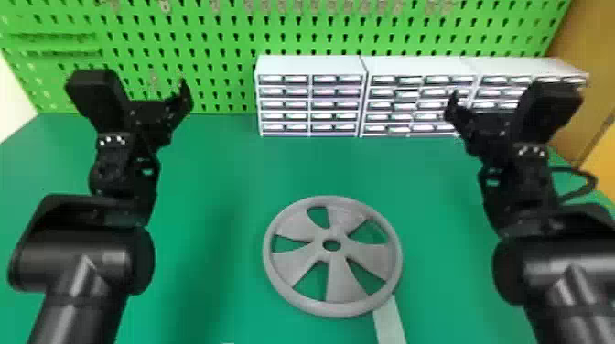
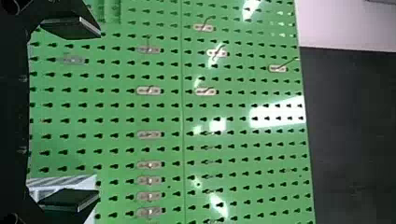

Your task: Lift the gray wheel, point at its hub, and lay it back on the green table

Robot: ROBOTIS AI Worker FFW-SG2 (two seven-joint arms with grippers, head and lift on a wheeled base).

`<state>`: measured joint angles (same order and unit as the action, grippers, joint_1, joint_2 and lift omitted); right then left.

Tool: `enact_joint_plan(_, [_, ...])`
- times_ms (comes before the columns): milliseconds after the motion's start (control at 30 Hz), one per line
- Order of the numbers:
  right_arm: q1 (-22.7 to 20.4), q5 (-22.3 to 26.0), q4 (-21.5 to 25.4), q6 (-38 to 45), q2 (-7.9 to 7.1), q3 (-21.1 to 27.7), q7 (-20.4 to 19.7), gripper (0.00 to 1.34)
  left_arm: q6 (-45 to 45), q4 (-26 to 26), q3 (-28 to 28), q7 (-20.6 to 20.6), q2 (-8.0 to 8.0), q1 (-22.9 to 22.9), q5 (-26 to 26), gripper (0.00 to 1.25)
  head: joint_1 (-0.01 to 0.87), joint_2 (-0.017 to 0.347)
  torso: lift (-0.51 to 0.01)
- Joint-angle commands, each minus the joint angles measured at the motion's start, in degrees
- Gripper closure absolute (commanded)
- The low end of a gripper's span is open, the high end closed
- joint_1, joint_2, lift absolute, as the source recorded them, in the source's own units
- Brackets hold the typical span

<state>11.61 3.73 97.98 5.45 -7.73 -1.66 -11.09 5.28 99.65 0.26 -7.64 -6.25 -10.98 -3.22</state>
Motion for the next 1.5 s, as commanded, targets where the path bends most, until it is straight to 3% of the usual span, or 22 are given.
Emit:
enact_joint_plan(0, [-2.82,0.66,0.29,0.00,0.43,-0.36,0.02,0.13,-0.01,0.01,-0.70,0.43,0.44,2.20,-0.39,0.09,0.692,0.048,-0.093])
enact_joint_plan(167, [-5.63,1.19,1.16,0.09,0.87,-0.45,0.02,0.13,-0.54,0.01,-1.58,0.43,0.97,4.66,-0.47,0.10,0.692,0.048,-0.093])
enact_joint_plan(533, [-12.84,2.60,4.24,0.27,0.17,-0.01,0.02,0.15,-3.61,-0.34,-3.07,0.43,2.55,10.46,1.11,0.11,0.692,0.048,-0.093])
enact_joint_plan(833, [-17.15,3.39,6.53,0.27,-0.18,0.08,0.10,0.16,-5.55,-0.34,-3.60,0.43,2.55,13.80,-0.12,0.12,0.692,0.048,-0.093])
enact_joint_plan(1133, [-17.76,3.65,6.88,0.09,-1.06,-0.18,0.10,0.16,-6.60,-0.34,-4.21,0.43,2.64,14.06,0.14,0.12,0.692,0.048,-0.093])
enact_joint_plan(1467, [-17.15,3.65,6.88,-1.05,-0.80,-0.18,0.19,0.16,-7.65,-0.51,-4.56,0.43,2.64,13.18,0.05,0.12,0.692,0.048,-0.093])
